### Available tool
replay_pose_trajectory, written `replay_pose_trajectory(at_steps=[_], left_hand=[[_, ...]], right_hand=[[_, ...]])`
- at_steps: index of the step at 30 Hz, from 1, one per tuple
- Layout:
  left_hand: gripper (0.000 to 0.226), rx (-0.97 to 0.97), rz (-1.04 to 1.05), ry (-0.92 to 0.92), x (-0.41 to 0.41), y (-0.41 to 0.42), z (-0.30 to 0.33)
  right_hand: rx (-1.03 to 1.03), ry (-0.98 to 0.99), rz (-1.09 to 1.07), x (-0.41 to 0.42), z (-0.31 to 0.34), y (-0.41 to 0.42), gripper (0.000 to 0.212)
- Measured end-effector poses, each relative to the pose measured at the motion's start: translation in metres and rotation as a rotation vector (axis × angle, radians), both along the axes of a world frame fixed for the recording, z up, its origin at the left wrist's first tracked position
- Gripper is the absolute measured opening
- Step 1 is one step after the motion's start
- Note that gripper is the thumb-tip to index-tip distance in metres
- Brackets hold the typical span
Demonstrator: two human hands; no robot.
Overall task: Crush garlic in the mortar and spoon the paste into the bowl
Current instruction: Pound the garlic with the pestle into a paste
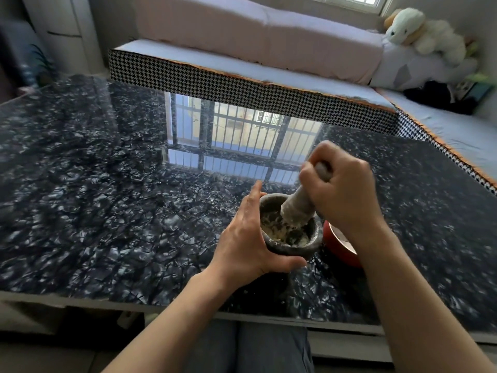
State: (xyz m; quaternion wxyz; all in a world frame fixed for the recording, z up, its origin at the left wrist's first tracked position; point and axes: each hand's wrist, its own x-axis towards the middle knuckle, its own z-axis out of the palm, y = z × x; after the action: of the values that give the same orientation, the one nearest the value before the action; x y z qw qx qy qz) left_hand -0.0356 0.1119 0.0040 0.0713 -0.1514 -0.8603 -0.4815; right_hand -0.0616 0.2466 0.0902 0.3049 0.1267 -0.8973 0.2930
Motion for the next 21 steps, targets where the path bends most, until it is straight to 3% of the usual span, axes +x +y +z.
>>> replay_pose_trajectory(at_steps=[1, 6, 11, 16, 21], left_hand=[[0.137, -0.001, 0.003, 0.0, 0.0, 0.0, 0.0], [0.139, 0.018, -0.018, 0.003, 0.001, 0.0, 0.0], [0.14, 0.015, 0.015, 0.002, 0.002, 0.0, -0.001], [0.135, 0.033, 0.012, 0.003, 0.001, 0.0, -0.003], [0.138, 0.022, 0.015, 0.001, 0.002, -0.001, -0.001]], right_hand=[[-0.042, 0.008, 0.012, 0.003, 0.0, -0.002, 0.012], [0.232, -0.099, 0.047, 0.009, -0.024, -0.02, 0.013], [-0.088, 0.096, -0.019, 0.003, -0.002, -0.004, 0.011], [0.211, -0.105, 0.023, 0.006, -0.025, -0.021, 0.013], [-0.05, 0.099, -0.016, 0.003, -0.005, -0.006, 0.011]])
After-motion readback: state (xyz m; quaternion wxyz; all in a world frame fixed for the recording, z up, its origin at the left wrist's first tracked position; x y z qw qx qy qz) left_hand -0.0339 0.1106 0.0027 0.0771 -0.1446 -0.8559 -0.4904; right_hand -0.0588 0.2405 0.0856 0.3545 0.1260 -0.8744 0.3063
